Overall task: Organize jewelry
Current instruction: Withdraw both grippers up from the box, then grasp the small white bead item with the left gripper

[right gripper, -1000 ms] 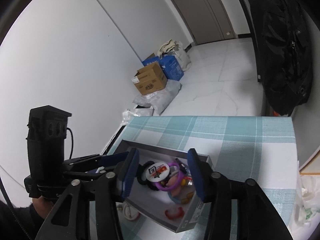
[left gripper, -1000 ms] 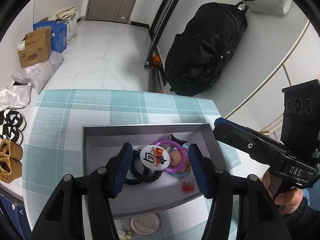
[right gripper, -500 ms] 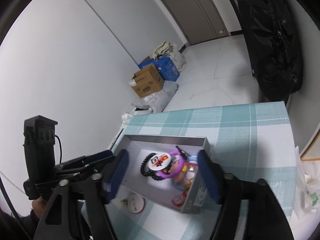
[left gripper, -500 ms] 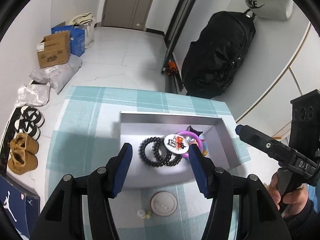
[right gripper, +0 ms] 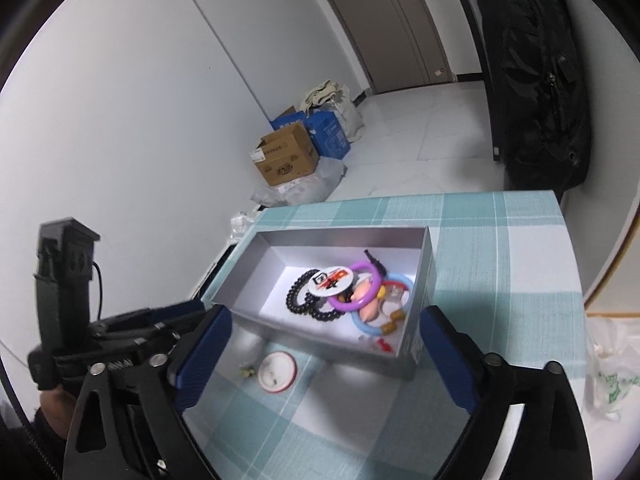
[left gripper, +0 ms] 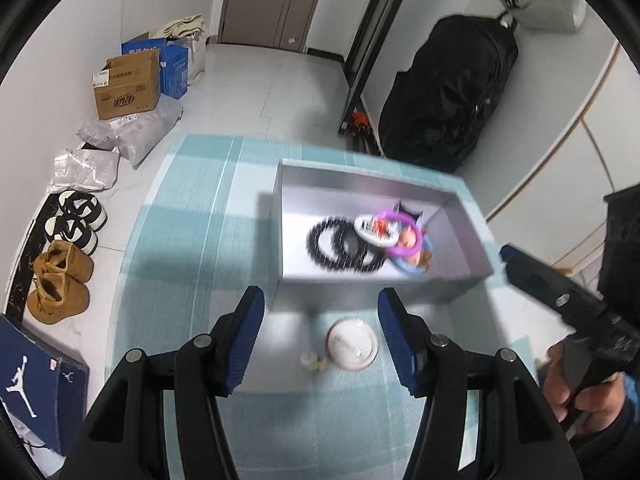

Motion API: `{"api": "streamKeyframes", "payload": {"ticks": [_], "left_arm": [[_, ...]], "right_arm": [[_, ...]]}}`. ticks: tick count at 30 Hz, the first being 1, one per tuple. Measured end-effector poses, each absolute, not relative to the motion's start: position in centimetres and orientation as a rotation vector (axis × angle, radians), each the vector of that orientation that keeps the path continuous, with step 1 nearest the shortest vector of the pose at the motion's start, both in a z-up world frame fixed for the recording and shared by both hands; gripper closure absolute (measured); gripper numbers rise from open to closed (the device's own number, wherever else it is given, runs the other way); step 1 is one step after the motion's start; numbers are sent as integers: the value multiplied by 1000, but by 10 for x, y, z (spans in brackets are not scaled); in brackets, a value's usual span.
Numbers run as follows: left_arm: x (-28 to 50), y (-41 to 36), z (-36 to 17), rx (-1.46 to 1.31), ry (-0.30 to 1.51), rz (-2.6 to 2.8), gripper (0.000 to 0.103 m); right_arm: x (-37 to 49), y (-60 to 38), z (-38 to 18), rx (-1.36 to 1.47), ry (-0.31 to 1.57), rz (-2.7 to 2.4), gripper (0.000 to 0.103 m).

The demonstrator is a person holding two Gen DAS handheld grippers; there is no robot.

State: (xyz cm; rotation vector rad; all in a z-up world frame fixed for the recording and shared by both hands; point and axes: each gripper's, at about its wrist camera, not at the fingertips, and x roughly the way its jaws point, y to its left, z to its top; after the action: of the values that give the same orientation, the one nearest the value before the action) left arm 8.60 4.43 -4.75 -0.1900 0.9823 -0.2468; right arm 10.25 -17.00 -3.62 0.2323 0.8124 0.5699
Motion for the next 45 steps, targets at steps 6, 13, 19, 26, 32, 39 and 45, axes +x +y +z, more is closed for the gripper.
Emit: {"api": "streamKeyframes", "payload": {"ticks": [6, 13, 19, 26, 32, 39, 45], "left_arm": [[76, 43, -71, -115, 1054, -254, 49], [74, 39, -84, -72, 1090, -268, 49], [76, 37, -86, -69, 1073, -265, 49], [71, 29, -87, -13, 1055, -310, 54], [73, 28, -87, 7, 1057, -359, 87], [75, 28, -87, 10, 1075, -402, 94], [76, 31, -85, -21, 1104, -404, 94]], "right_arm": [[85, -175, -36, 249, 793, 572, 2], [70, -178, -38, 249, 799, 559, 0], [61, -175, -41, 233, 818, 557, 0], [55, -175, -45, 206, 832, 547, 0], [56, -177, -45, 213, 833, 539, 0], [55, -179, -47, 212, 844, 523, 0], [57, -174, -51, 201, 855, 523, 0]]}}
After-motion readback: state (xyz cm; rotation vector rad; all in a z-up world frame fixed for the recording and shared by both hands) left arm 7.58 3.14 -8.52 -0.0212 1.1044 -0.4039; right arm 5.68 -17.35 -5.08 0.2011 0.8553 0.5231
